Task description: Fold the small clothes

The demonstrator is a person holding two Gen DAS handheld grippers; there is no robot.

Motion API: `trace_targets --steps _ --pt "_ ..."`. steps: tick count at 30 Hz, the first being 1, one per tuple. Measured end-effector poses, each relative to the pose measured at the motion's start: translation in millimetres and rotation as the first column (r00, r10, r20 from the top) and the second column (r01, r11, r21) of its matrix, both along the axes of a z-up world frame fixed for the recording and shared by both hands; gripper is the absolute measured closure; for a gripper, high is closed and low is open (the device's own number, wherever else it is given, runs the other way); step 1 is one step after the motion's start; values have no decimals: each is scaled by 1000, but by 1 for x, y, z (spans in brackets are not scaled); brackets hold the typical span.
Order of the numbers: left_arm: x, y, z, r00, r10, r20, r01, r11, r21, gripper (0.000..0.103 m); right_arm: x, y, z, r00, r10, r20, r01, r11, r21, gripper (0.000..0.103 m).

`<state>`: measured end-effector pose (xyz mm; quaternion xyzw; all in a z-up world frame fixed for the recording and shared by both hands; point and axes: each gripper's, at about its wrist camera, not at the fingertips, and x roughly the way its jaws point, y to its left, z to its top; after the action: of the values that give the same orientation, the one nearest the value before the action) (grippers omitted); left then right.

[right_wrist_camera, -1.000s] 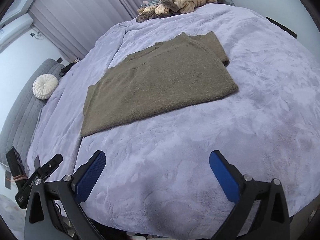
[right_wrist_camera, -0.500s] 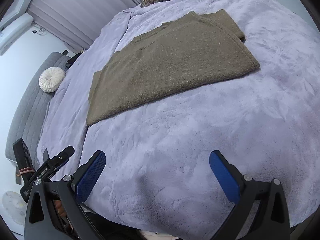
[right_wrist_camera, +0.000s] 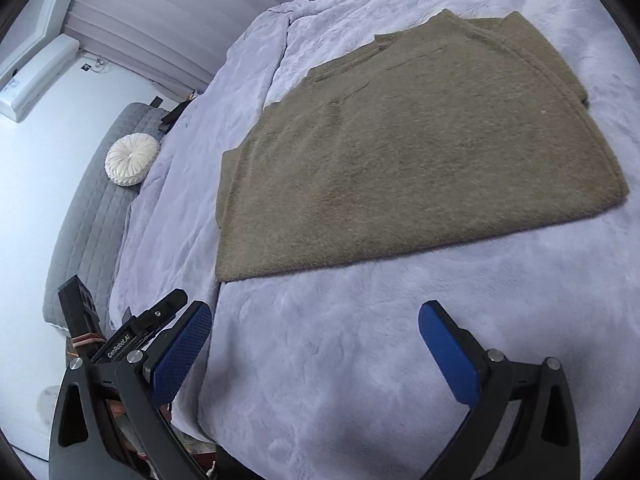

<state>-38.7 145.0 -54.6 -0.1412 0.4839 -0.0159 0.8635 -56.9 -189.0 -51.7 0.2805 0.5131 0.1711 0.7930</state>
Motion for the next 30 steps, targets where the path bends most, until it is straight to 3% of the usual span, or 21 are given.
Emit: trace_targets --steps 11,17,27,28,29,30 --pt "33 19 -24 998 20 -62 -23 999 -46 0 57 82 -40 988 119 -97 -101 980 174 0" --pt "46 17 -29 998 13 -68 -17 998 -63 0 72 96 -61 985 98 -138 -68 975 210 0" --pt "57 15 -35 997 -14 -78 7 996 -88 0 100 97 -70 992 24 -128 17 951 310 2" --pt "59 17 -34 997 -18 -72 10 994 -107 0 101 97 -71 991 16 -131 26 948 317 15" --pt "61 21 -32 998 -14 -62 6 991 -133 0 104 99 -72 990 17 -142 29 948 316 54" --pt "63 24 -30 999 -9 -50 1 987 -159 0 107 99 -77 984 24 -174 31 952 306 77"
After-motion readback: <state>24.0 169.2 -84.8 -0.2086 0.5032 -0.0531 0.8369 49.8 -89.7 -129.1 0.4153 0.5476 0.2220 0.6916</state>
